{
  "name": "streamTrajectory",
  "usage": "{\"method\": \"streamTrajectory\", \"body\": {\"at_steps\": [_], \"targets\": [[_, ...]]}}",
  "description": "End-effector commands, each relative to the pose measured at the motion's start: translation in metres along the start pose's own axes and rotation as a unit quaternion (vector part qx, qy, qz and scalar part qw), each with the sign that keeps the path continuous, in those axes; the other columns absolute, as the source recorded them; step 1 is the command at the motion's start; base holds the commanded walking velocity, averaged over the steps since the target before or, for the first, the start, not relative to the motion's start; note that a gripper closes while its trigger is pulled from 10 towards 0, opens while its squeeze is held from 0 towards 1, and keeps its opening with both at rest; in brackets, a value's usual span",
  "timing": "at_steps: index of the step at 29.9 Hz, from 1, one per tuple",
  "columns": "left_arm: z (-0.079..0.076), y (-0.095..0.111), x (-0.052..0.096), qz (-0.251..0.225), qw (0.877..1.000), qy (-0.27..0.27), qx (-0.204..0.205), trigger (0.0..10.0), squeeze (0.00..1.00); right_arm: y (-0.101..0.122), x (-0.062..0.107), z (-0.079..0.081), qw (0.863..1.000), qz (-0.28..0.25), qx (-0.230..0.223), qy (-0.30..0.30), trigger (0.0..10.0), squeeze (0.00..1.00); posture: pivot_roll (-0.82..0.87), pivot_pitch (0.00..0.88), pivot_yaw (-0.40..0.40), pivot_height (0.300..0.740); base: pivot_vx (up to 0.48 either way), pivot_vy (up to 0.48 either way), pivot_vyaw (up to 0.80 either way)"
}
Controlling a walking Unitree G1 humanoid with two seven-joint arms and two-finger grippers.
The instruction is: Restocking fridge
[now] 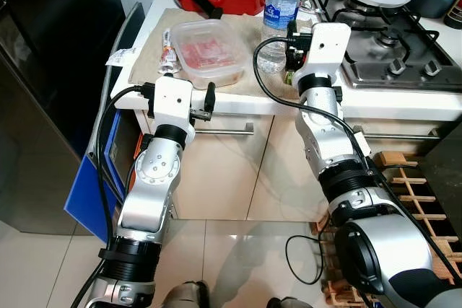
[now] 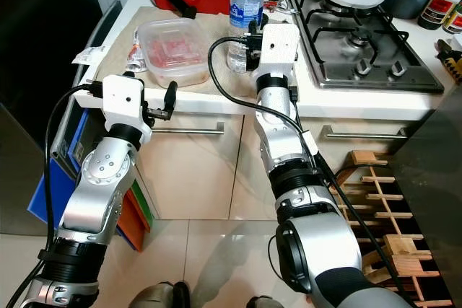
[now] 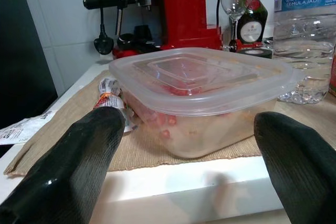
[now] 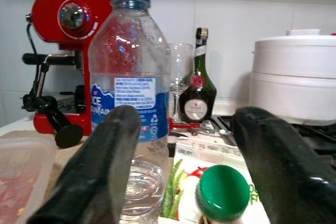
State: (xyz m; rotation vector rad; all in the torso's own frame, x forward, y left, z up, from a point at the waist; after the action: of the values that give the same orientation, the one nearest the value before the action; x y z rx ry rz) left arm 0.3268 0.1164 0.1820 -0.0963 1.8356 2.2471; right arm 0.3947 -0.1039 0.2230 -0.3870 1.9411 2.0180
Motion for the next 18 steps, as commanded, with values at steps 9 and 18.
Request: {"method": "streamTrajectory", "body": {"at_steps": [9,18], "targets": [[-0.001,0.001,-0.002,-0.004,1.0,0.0,-0.003,10.0,0.0,-0.016,0.002,-0.014,0.995,0.062,-0.039,-0.064,10.0,0.0,0.11,0.052,-0.018,0.74,0.0,0.0,0.0],[-0.001,0.002,-0.002,-0.005,1.0,0.001,-0.003,10.0,0.0,-0.017,-0.001,-0.011,0.995,0.075,-0.041,-0.056,10.0,0.0,0.11,0.059,-0.019,0.74,0.0,0.0,0.0]]}}
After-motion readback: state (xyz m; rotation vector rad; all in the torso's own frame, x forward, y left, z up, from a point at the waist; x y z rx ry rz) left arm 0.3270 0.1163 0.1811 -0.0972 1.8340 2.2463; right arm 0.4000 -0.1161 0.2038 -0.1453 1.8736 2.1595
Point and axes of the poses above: a point about 5 cm out from each wrist's last joint towards the gripper, its own x axis pointing back from the gripper into the wrist, its own y axis along the axis of the wrist's last joint, z = x × y, the point moved 1 cm from there along -x, pointing out of the wrist towards the gripper, and after that the axes turned 3 degrees about -x, right-handed, at the moved point
